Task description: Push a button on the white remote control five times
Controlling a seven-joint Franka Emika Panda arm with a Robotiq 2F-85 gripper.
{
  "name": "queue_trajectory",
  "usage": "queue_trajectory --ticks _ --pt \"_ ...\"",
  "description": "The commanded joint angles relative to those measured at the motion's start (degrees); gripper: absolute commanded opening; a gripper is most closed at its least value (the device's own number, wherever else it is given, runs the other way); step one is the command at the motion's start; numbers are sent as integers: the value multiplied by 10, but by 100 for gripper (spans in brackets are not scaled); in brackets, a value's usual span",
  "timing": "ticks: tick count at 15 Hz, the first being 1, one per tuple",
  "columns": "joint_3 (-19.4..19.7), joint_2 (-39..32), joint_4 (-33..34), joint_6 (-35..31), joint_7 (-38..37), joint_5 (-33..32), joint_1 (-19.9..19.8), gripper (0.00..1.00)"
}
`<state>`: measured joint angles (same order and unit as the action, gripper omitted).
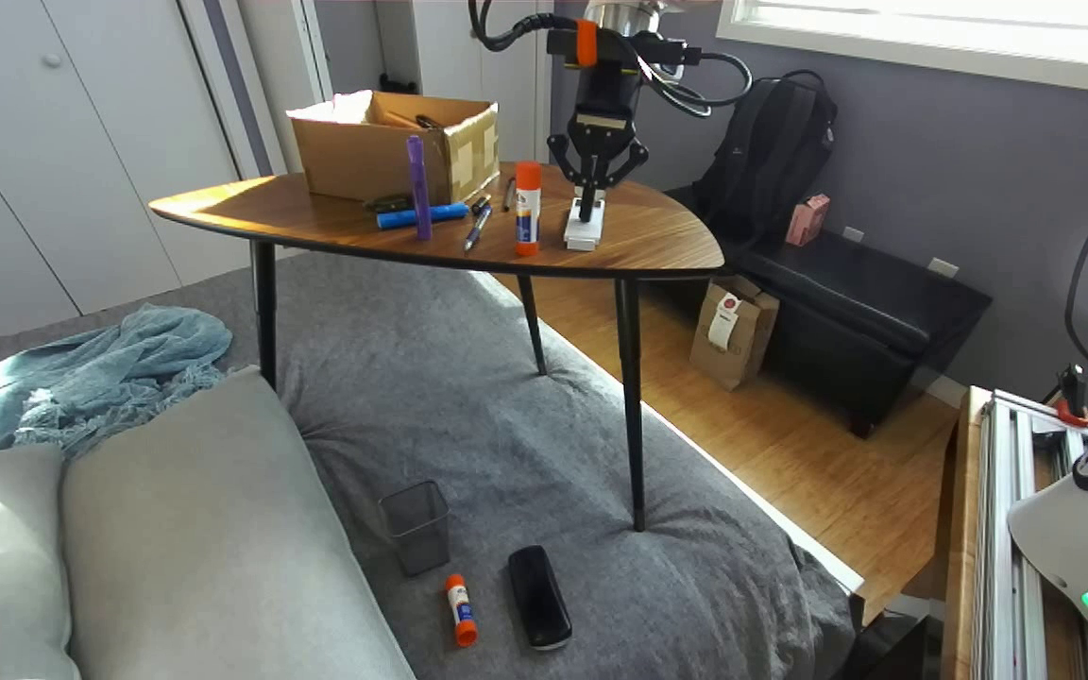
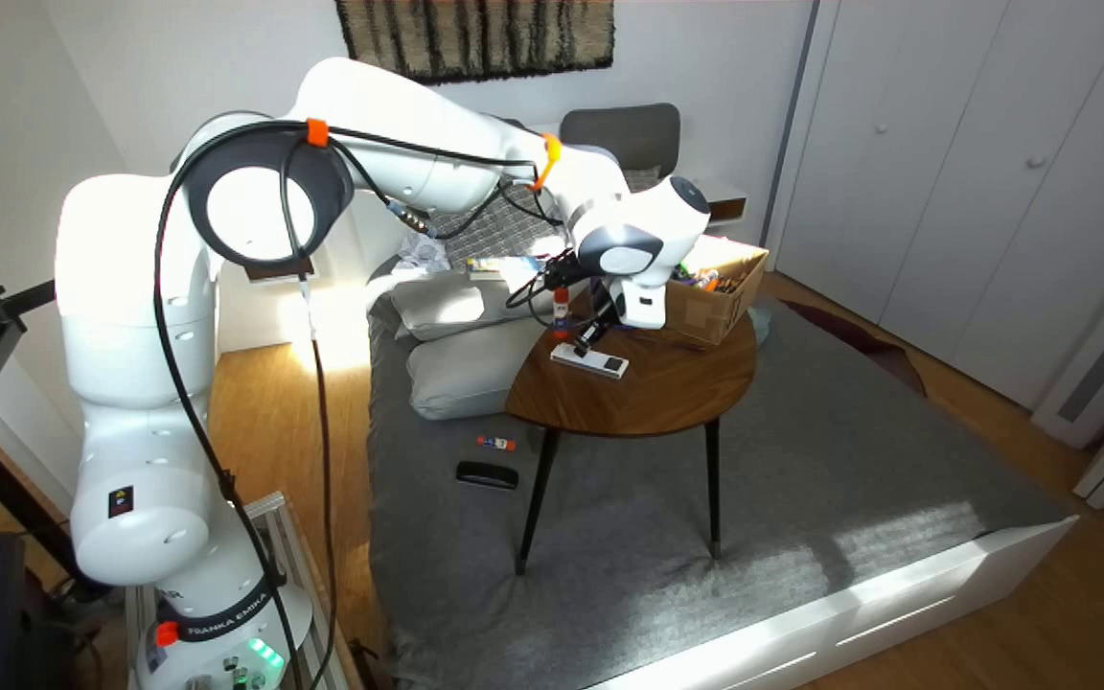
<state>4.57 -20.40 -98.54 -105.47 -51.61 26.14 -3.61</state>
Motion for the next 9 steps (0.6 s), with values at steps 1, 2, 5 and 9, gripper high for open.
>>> queue_trajectory --ticks 1,2,5,9 --pt "-2 -6 10 3 -12 6 2 0" --pt "-2 -3 9 4 -11 6 1 0" --pt "1 16 -1 -2 -12 1 3 0" --pt "2 57 -23 -12 -14 -12 9 0"
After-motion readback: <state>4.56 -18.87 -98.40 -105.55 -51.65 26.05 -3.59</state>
